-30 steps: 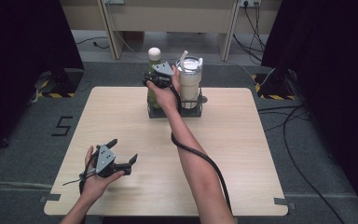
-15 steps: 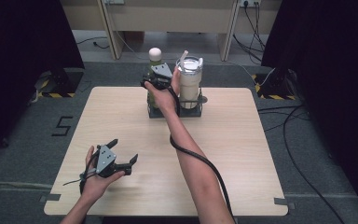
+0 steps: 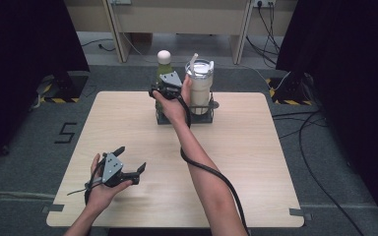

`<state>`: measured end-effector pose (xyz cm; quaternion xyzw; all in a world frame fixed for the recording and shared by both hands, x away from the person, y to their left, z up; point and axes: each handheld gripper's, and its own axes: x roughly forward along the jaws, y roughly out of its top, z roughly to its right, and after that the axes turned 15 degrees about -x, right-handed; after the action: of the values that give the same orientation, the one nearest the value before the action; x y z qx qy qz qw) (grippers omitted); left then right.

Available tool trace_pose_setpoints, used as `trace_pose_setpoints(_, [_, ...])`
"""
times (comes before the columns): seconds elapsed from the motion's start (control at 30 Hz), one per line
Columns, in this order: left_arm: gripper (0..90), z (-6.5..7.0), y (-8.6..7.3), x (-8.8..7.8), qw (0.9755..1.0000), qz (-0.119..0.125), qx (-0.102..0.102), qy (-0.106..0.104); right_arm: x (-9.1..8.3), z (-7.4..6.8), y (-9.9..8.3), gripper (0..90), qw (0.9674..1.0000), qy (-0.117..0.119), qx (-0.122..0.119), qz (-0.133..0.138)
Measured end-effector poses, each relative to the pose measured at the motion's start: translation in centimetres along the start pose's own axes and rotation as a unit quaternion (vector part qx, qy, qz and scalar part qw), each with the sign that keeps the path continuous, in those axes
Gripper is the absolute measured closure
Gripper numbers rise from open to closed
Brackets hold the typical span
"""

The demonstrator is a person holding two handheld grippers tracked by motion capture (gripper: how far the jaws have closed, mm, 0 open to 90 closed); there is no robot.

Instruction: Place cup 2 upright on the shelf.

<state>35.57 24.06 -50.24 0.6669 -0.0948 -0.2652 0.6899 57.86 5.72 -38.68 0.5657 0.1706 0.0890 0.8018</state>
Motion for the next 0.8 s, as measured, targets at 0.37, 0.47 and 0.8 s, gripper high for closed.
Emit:
trace_pose_setpoints(0.37, [4.4,0.1,0.0,0.0,1.0000,-0.001,0.001,0.000,-1.9,0.7,-0.6,14.9,1.0000,0.001,-0.007,0.002])
trace_pose_setpoints(0.47, [4.4,0.1,-0.1,0.0,1.0000,-0.001,0.000,0.001,-2.2,1.0,-0.6,14.9,0.9999,0.001,-0.010,0.003])
trace_pose_setpoints(0.8, [4.4,0.1,-0.1,-0.1,1.0000,-0.001,0.001,0.004,-4.0,1.8,-1.5,15.0,0.9998,0.014,-0.010,0.005])
